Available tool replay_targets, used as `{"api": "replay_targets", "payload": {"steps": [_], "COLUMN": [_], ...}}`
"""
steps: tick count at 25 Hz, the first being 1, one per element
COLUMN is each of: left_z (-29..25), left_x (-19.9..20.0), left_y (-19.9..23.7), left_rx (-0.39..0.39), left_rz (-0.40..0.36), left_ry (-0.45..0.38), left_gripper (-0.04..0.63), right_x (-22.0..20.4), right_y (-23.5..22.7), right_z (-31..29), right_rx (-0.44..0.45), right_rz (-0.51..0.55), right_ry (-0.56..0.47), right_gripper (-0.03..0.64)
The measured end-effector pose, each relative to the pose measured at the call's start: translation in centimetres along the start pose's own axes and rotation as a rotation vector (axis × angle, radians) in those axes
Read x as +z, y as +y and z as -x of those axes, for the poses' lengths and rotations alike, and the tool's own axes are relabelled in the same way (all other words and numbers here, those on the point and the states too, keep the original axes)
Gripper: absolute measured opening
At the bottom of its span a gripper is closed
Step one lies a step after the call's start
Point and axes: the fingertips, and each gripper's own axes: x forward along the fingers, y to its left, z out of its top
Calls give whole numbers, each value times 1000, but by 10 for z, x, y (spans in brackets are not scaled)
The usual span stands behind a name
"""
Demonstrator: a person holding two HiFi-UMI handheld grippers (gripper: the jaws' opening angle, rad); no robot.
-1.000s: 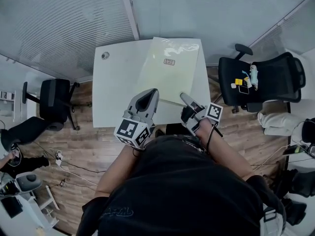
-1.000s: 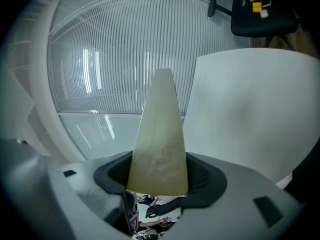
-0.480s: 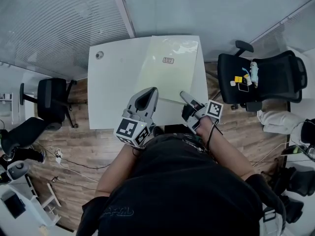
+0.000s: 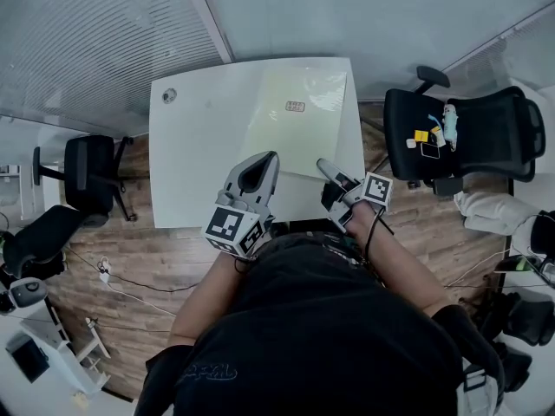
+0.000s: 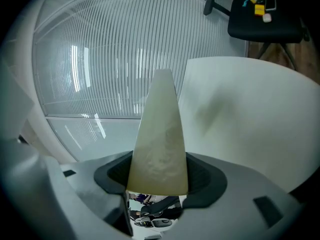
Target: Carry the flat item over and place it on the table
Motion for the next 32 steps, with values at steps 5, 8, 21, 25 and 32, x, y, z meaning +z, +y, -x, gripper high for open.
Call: {"api": "replay_targets", "payload": {"steps": [5,8,21,25,32], "left_z": [-7,-17,-39,-45,-63], "left_x": [-5,-10,-24,-29,-35], "left_y": [1,-1,8,10,11], "left_rx": [7,8,31,33,30], "left_rz": [5,11,46,54,47], "left_ry": [14,24,73,82,103], "left_gripper": [12,13,12,13,13], "right_x": [6,15,34,40,53], "right_y": [-7,-16,-46,-54,-61], "right_z": [-2,-1,-8,-10,-12], "right_rx": [-8,-24,-88,-95,-98], "right_rz": [-14,-12,-41,-32,-16], "right_ry": [10,20,62,65,69], "right_gripper": [291,291,291,291,291]}}
